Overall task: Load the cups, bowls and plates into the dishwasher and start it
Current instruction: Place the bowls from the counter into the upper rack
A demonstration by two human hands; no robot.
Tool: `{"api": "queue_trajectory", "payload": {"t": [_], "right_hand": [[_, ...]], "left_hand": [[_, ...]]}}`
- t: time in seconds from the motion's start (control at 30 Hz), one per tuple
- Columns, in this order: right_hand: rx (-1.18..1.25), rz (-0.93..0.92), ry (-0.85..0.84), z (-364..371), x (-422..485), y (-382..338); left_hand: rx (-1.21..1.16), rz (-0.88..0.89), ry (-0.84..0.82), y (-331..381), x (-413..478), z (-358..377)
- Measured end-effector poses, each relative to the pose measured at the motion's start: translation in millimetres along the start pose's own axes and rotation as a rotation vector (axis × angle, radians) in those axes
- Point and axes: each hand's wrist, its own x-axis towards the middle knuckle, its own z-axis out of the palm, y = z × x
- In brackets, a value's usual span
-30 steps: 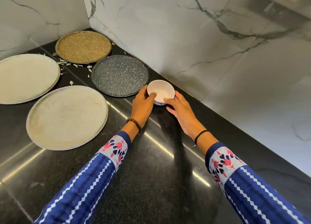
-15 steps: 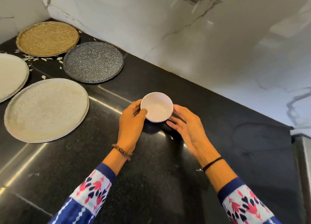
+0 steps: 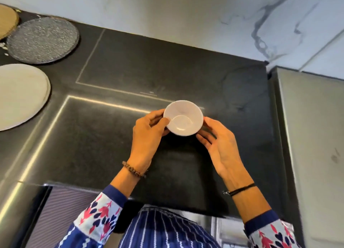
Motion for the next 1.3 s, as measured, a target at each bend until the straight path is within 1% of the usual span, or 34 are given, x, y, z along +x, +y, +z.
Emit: {"api": "queue_trajectory", "payload": {"t": [0.13,0.3,0.47,0.63,0.8,0.93,1.07,1.3], "right_hand": [[0.060,-0.029,0.044,-69,-45,16],[0.085,-0.010,0.077,-157,-104,30],[0.301,0.064,0.101,-233,-157,41],[0.466,0.054,0.114,-287,-198,55],[0.614,0.019,0.106,-319,-227,67],[0.690,-0.006,0.124,-332,-244,82],[0.724,0.004,0.188,-343,-260,101],[0.740,0.005,0.298,-359,-278,131]], "left_hand": [[0.008,-0.015,-0.084,-16,-63,38],[0.013,-0.036,-0.185,-41,-144,86],[-0.023,-0.063,-0.299,-67,-219,139],[0.032,-0.062,-0.453,-83,-270,179],[0.109,-0.073,-0.612,-92,-296,204],[0.183,-0.107,-0.704,-101,-306,214],[0.279,-0.134,-0.786,-118,-314,217],[0.347,-0.206,-0.902,-150,-326,221]]}}
